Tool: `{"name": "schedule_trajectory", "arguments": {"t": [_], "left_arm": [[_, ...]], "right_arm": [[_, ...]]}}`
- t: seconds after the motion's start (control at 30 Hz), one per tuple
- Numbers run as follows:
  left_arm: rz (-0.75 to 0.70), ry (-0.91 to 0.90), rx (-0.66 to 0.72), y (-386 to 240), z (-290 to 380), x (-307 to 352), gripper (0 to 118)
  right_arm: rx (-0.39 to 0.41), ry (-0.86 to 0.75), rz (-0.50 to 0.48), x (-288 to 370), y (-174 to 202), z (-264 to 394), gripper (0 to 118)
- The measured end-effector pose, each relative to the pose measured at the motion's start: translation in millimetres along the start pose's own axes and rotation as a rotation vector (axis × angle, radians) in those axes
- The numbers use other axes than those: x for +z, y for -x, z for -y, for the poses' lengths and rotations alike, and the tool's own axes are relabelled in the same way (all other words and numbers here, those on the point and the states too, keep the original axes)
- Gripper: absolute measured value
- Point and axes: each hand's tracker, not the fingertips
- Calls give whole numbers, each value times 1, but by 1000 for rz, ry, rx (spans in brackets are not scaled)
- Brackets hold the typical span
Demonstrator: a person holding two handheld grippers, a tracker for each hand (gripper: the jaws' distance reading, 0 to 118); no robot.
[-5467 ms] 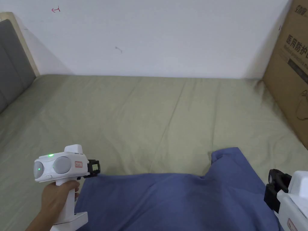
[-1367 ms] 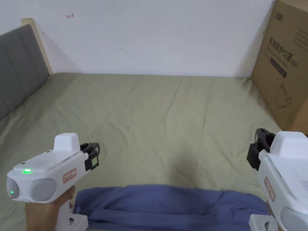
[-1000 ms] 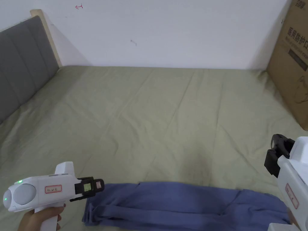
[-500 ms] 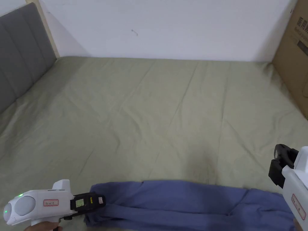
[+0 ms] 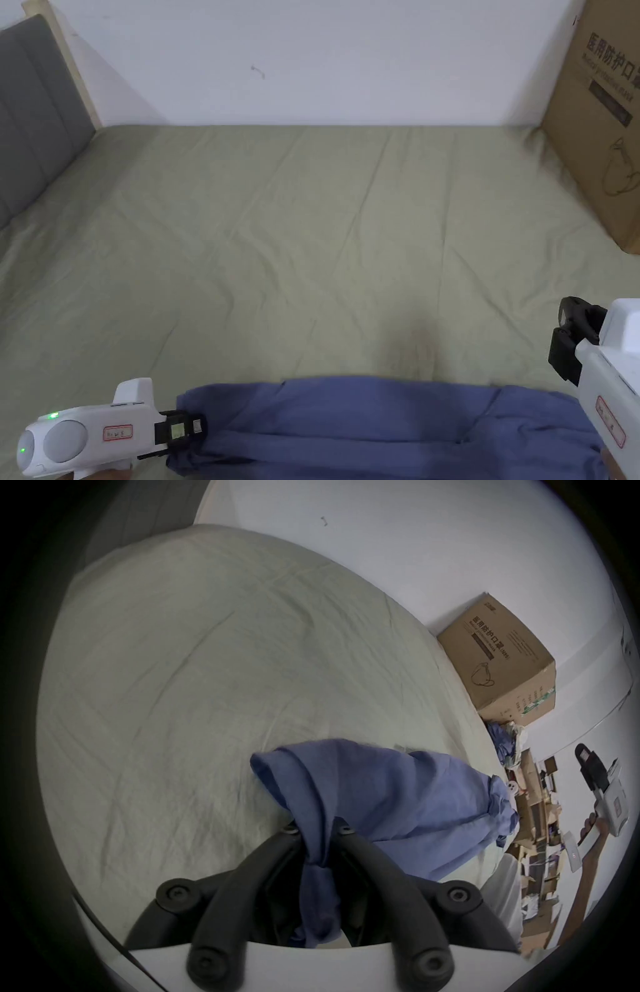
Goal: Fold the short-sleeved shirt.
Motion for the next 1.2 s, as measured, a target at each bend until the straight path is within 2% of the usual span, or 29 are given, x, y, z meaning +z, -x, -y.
{"name": "schedule_trajectory", "arguments": {"t": [0.2,0.33,0.47,0.63,0.73,0.97,1.2], "left_arm": [[10,-78,42,7,-12,48,7],[-82,-97,20,17,-15,80,7],[-152,-86,-28,1,-10,104,7],[-212,-76,-115,-64,-15,105,7],[-216,-52,-155,-113,-18,94,7],[-29,49,-192,-187,-26,35,7],[-39,206,-240,-240,-8,-60,7]], "right_arm": [[-3,-29,2,4,-4,-8,1],[-20,-44,-6,7,-6,-9,1],[-27,-49,-19,9,-7,-8,0],[-33,-52,-30,13,-10,-7,1],[-36,-57,-31,16,-14,-7,1],[-43,-62,-22,22,-28,-5,0],[-51,-61,7,28,-44,-2,1]]}}
